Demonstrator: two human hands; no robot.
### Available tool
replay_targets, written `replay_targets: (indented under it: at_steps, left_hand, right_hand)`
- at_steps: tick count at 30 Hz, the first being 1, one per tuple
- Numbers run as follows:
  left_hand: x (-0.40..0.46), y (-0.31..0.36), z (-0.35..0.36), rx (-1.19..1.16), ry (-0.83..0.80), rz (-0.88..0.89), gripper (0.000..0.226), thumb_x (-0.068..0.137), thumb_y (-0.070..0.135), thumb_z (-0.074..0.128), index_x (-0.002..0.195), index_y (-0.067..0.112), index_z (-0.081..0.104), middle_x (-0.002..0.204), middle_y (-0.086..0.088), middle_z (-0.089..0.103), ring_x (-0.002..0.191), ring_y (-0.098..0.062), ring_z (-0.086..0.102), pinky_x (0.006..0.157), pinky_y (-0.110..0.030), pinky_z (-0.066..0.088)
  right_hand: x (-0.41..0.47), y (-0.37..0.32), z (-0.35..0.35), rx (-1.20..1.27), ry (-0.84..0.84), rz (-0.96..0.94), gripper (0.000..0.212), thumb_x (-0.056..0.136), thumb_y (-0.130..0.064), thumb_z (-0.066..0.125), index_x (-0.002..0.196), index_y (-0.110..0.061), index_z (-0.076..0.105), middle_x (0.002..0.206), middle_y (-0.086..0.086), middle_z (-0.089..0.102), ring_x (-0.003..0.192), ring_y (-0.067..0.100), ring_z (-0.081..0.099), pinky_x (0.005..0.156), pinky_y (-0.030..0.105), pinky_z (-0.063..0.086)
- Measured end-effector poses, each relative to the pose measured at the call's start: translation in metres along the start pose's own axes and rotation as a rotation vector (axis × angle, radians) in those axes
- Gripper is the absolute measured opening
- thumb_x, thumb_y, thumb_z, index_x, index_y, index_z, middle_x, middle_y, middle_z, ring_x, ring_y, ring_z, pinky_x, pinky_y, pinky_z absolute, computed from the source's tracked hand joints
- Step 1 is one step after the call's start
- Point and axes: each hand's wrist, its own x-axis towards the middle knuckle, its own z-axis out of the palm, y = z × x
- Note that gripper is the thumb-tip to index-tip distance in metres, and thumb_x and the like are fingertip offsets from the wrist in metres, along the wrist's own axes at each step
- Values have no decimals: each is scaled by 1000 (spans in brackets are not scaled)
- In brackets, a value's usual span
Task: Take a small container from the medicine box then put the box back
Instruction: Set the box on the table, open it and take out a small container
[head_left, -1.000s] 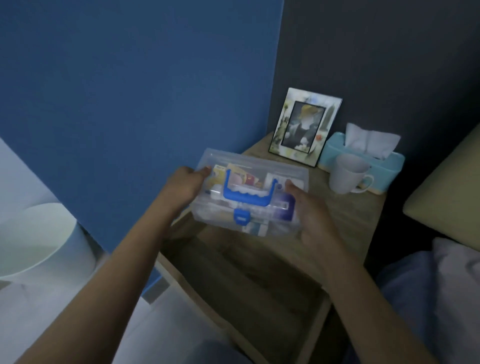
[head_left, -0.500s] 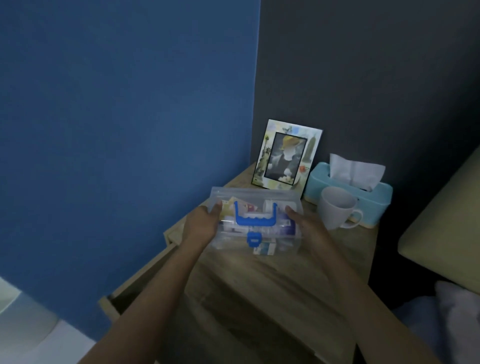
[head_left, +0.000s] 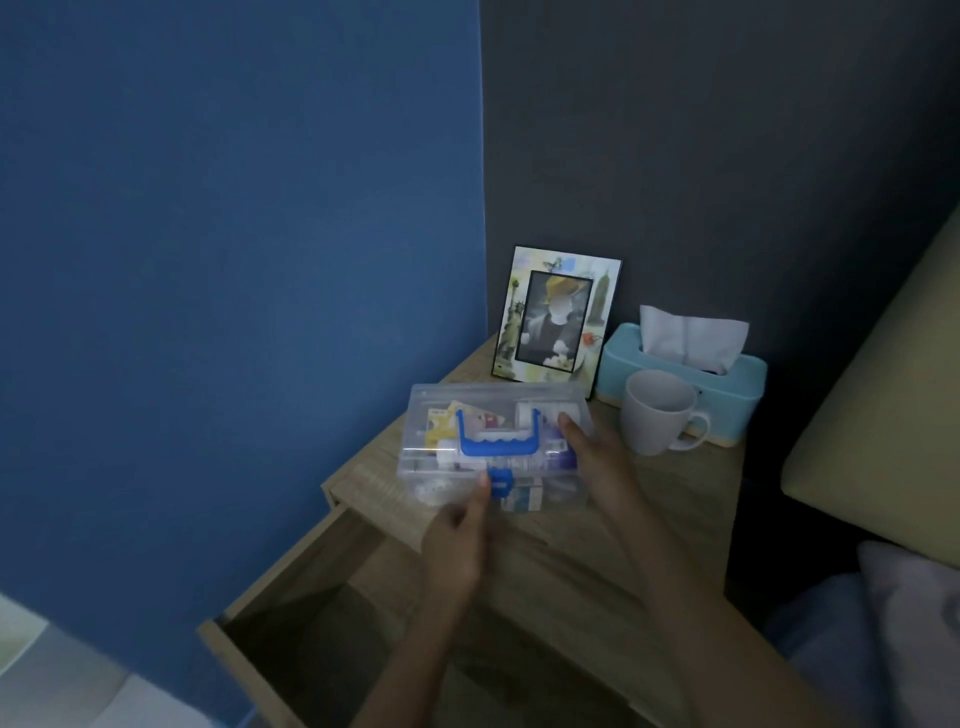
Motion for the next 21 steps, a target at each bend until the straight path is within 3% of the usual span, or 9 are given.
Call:
replay_targets:
  at_steps: [2,4,10,12,15,21]
  left_hand:
    - [7,1,11,-41,-122,-58,57,83,68,40,88,20,70,88,-4,73,85,-17,67,67,-27,48]
    - [13,9,18,-87,-126,-60,61,81,70,41,86,17,72,86,-7,75,83,-19,70,69,-27,51]
    - [17,11,26,14,36,-44,74,80,74,38,68,10,72,70,-6,73,72,-21,69,74,-35,53]
    - [17,11,27,-68,25,-51,66,85,67,41,65,11,70,65,-6,71,67,-20,67,74,-34,53]
    - [16,9,27,-179,-22,-23,51,89,57,47,71,14,68,66,-4,70,68,-19,66,73,-34,54]
    - [7,-5,14,-269,-202,12,30,95,37,48,93,14,67,83,-3,73,75,-11,69,67,-21,51]
  right_hand:
    - [1,-1,0,0,1,6,32,93,-37,55,114,-14,62,77,-1,64,41,-5,62,33,12,43]
    - [2,-1,0,2,0,-3,34,93,-36,56,116,-11,62,77,-2,64,40,-5,61,33,11,42]
    - [4,3,0,18,-13,-43,35,94,-35,55,122,-15,60,85,-6,67,54,0,66,39,11,46]
    - [6,4,0,12,-21,-61,36,95,-34,54,124,-14,59,93,-2,69,65,4,66,41,10,47]
    - [6,5,-1,-2,-22,-83,35,95,-34,54,121,-11,60,88,-3,68,56,-1,66,40,10,45]
    - [7,6,0,-35,-12,-89,32,94,-41,52,118,-21,60,84,-8,67,64,4,65,39,9,44]
